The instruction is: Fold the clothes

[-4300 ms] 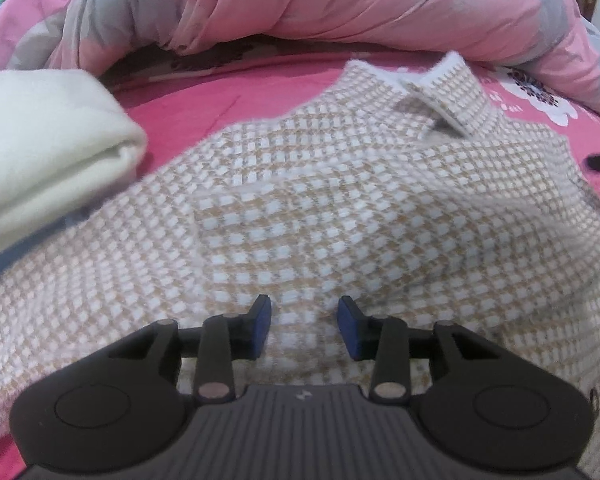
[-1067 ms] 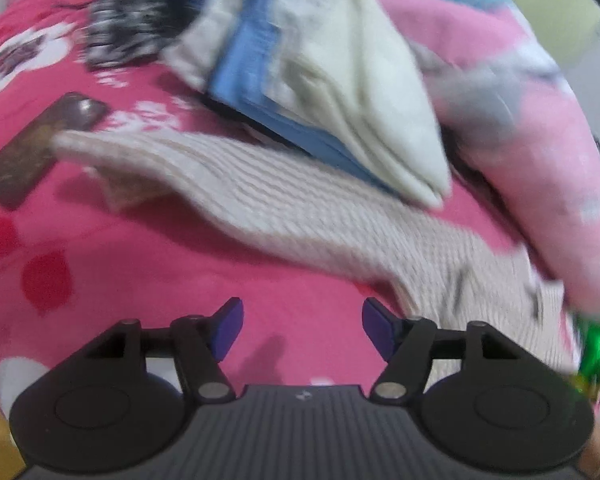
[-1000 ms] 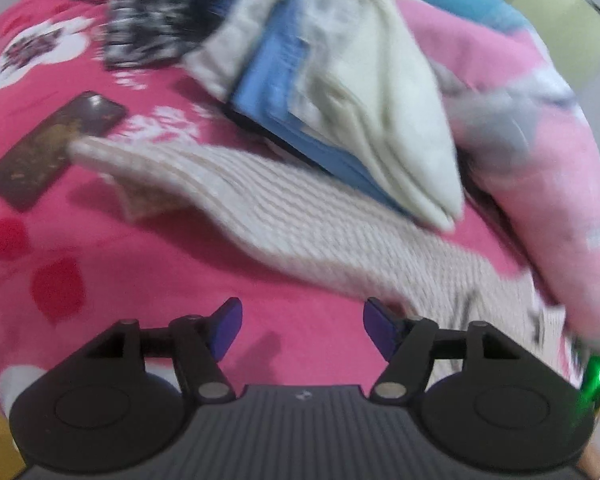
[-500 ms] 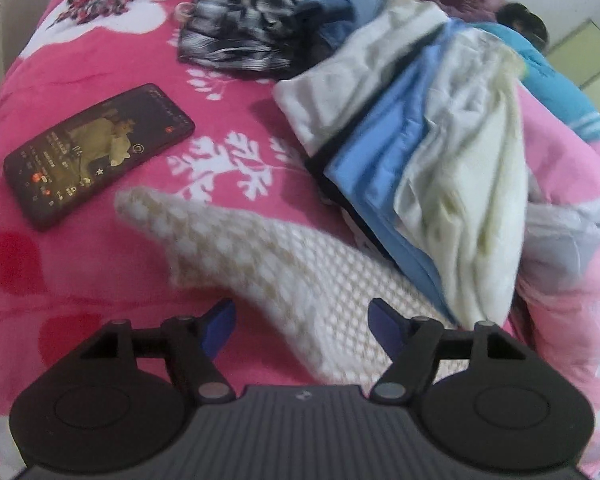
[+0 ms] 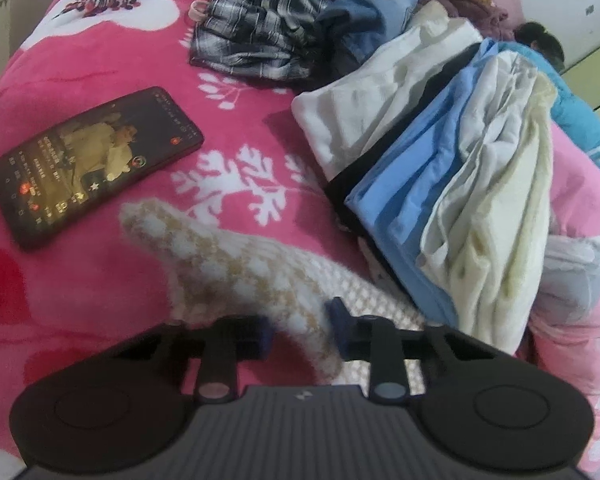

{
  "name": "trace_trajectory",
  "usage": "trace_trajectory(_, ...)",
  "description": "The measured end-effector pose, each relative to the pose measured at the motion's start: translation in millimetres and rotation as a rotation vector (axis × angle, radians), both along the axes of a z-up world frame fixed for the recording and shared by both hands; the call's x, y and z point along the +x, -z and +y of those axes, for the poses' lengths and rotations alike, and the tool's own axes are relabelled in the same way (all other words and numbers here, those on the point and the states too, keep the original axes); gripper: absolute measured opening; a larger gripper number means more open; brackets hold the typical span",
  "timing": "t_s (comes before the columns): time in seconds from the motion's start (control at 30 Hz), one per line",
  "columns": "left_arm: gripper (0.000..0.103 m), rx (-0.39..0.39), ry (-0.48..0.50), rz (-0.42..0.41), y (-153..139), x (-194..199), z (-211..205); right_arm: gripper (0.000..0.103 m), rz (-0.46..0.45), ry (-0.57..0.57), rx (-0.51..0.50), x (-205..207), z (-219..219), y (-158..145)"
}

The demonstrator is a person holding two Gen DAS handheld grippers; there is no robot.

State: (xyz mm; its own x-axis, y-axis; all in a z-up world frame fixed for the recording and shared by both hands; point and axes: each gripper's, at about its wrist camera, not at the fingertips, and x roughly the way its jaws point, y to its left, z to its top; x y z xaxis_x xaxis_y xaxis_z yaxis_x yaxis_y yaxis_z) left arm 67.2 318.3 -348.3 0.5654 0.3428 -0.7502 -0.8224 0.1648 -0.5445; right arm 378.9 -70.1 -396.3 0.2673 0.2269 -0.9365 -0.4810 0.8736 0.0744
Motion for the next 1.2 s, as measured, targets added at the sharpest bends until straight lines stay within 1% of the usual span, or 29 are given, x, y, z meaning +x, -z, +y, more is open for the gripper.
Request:
trace_trajectory(0.07,0.01,0.023,0.02,-0.005,-3.8,3.2,-3.5,0.026,0.002,0.001,-0.006,0.4,1.8,0.2)
trace_trajectory(0.13,0.01,0.059,0.05,-0.003,-10.0,7.1,-9.0,0.026,0.005,0.001,-0.012,0.8,3.6,0.3)
trace_trajectory(0.23,0.009,0.153,0.103,0.019,-24.2,15.6,-22.0,0.026,0.008,0.002,-0.021,1.4,6.3,0.6)
trace_trajectory(0.4,0.009,0.323,0.218,0.056,-49.8,30.8,-54.2,0.026,0.014,0.004,-0.035,2.4,10.8,1.0)
trace_trajectory(0.57,0.009,0.479,0.31,0.088,-73.0,41.6,-93.6,0.026,0.017,-0.002,0.004,3.1,5.6,-1.8)
trace_trajectory(0.7,0.009,0.643,0.385,0.16,-91.6,60.3,-134.1,0.026,0.019,-0.006,0.037,3.6,1.2,-4.1)
trace_trajectory(0.8,0.009,0.761,0.439,0.17,-109.4,77.7,-170.2,0.026,0.02,-0.01,0.062,4.0,-2.1,-5.8)
trace_trajectory(0.87,0.009,0.829,0.482,0.159,-122.2,93.2,-198.6,0.026,0.021,-0.012,0.078,4.3,-4.3,-6.9)
trace_trajectory(0.9,0.009,0.864,0.503,0.151,-128.5,101.2,-213.4,0.028,0.022,-0.013,0.086,4.4,-5.5,-7.5)
trace_trajectory(0.93,0.009,0.897,0.528,0.133,-134.6,110.6,-229.5,0.037,0.025,-0.01,0.106,4.6,-8.8,-12.8)
trace_trajectory(1.0,0.009,0.954,0.586,0.081,-146.6,132.1,-263.2,0.051,0.003,0.003,0.158,0.7,-26.3,-27.7)
trace_trajectory(1.1,0.009,1.027,0.694,-0.015,-158.5,167.1,-317.3,0.052,-0.009,0.079,0.232,-3.0,-71.8,-49.7)
trace_trajectory(1.17,0.009,1.062,0.777,-0.073,-158.8,188.1,-354.8,0.052,-0.007,0.16,0.284,-5.6,-112.3,-60.8)
trace_trajectory(1.2,0.009,1.068,0.825,-0.095,-155.7,198.5,-373.8,0.052,-0.005,0.215,0.317,-7.8,-136.9,-65.2)
